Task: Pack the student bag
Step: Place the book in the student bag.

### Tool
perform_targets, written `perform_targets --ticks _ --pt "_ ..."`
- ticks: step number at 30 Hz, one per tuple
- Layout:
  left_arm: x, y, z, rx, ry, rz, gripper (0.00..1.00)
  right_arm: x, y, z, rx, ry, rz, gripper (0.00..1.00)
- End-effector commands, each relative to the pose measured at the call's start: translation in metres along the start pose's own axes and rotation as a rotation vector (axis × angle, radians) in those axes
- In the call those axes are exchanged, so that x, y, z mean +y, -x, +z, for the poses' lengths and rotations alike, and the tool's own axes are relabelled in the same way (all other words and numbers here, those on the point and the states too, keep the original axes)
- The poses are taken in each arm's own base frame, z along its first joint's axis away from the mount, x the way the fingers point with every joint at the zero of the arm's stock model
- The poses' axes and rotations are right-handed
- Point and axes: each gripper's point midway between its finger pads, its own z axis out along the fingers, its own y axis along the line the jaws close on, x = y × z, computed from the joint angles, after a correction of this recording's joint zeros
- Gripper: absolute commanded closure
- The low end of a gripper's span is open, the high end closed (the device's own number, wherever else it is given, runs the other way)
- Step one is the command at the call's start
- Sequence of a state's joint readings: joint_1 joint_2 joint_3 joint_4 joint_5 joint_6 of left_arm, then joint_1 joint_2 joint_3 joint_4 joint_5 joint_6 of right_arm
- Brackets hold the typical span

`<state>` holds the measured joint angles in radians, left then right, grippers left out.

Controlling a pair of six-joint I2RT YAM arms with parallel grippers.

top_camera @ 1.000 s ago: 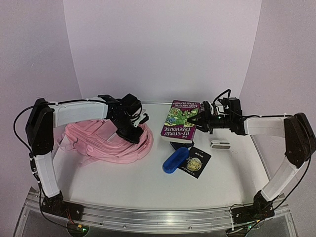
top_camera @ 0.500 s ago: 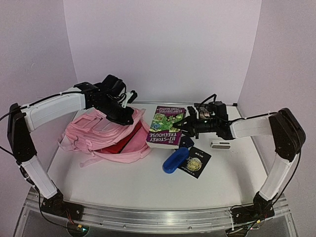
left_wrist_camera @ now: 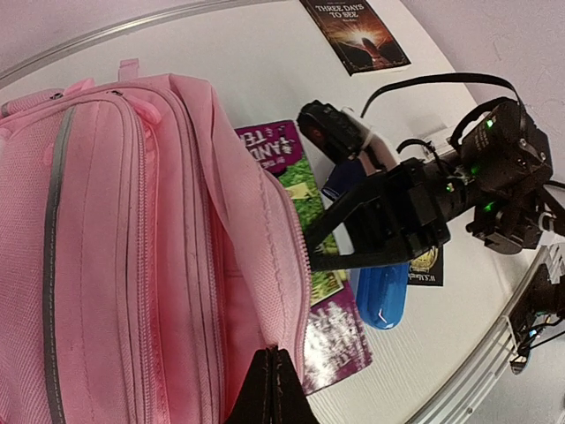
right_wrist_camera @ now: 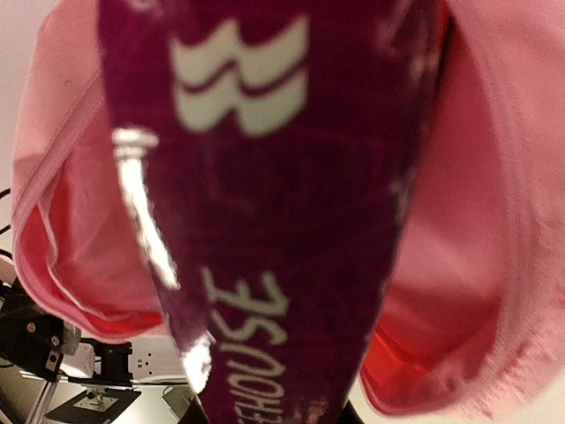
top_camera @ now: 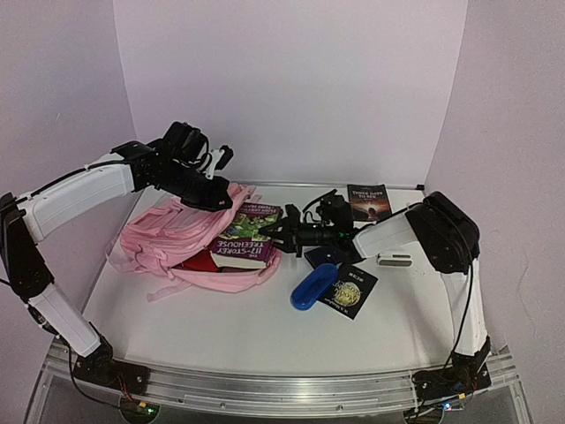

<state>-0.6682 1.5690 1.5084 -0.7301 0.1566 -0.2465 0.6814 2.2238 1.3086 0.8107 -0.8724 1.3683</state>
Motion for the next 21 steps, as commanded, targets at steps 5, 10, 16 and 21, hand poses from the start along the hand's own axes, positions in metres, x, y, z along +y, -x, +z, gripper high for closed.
perform_targets --ticks 5,10,16,21 --pt "-0.031 0.038 -0.043 -0.176 -0.124 0.024 1.00 0.030 0.034 0.043 -0.115 0.123 -0.037 1.00" --pt "-0.029 0.033 -0.037 -0.162 -0.123 0.023 1.00 -0.011 0.014 0.075 -0.084 0.011 0.054 1.00" --pt "-0.032 0.025 -0.027 -0.134 -0.154 0.019 1.00 -0.025 0.007 0.101 -0.058 -0.022 0.075 1.00" --pt "-0.030 0.020 -0.019 -0.114 -0.153 0.014 1.00 -0.021 -0.012 0.118 -0.004 -0.082 0.022 0.93"
